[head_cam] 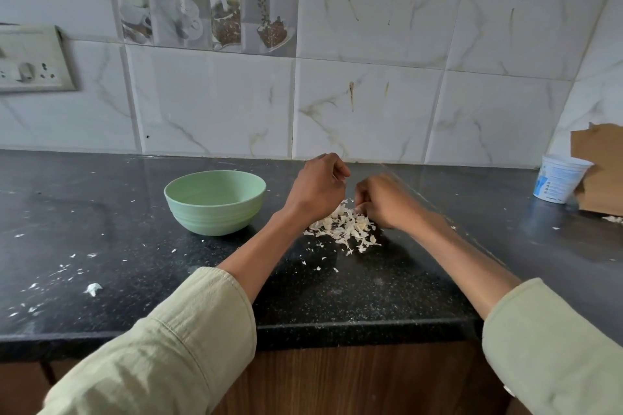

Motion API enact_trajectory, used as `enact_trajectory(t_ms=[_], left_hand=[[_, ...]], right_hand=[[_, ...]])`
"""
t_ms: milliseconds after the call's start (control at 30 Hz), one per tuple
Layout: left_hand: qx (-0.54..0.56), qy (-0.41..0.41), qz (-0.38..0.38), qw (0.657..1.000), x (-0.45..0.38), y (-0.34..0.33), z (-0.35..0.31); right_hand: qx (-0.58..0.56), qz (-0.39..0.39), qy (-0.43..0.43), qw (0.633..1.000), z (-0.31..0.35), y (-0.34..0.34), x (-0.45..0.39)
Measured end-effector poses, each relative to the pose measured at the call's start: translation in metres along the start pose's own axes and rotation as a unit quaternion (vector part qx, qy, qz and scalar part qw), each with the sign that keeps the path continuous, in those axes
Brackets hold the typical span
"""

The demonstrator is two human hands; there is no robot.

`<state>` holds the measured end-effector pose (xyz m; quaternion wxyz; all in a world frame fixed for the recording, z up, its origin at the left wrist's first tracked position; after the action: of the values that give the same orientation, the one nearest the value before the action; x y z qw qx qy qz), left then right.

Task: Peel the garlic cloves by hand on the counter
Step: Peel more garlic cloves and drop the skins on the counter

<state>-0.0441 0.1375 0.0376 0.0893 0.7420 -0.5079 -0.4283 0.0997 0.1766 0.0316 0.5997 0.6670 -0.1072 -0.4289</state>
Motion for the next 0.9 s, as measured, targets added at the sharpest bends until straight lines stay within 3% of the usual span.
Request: enact_trajectory(t_ms=[67,167,267,433,700,900], left_hand=[[0.003,0.0,0.003,1.0,0.0,-0.002,0.002],[0.032,0.007,0.007,0.999,-0.001,-0.001,0.003],[0.105,0.018,-0.009,0.994,-0.001,0.006,-0.001],[0.203,0.018,-0.056,0.978,-0.002,0.02,-0.003],[0.302,0.039,-0.008,0.953,-0.001,0.02,-0.005],[0.376,0.109,0.034,0.919,-0.001,0.014,-0.001]], right_hand=[[-0.006,0.037,-0.006,0.999,-0.004,-0.009,0.0],[-0.12,-0.082,-0.013,0.989,-0.007,0.014,-0.003],[-0.292,-0.168,-0.022,0.941,-0.01,0.035,-0.002],[-0.43,-0.154,-0.005,0.89,-0.003,0.04,-0.001],[-0.461,-0.155,-0.005,0.874,-0.002,0.045,-0.002],[-0.375,-0.194,0.027,0.906,0.003,0.057,0.002]])
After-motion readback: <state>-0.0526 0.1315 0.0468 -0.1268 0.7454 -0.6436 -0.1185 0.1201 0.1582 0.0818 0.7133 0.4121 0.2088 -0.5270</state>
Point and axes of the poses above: each hand's wrist, its own x-axis away from the middle knuckle, its own y-axis out of the back of the hand, z = x × y, the point moved 6 cm from there along -x, towards the middle knuckle, and after that the axes turned 6 degrees about y, right-handed, at the moved point
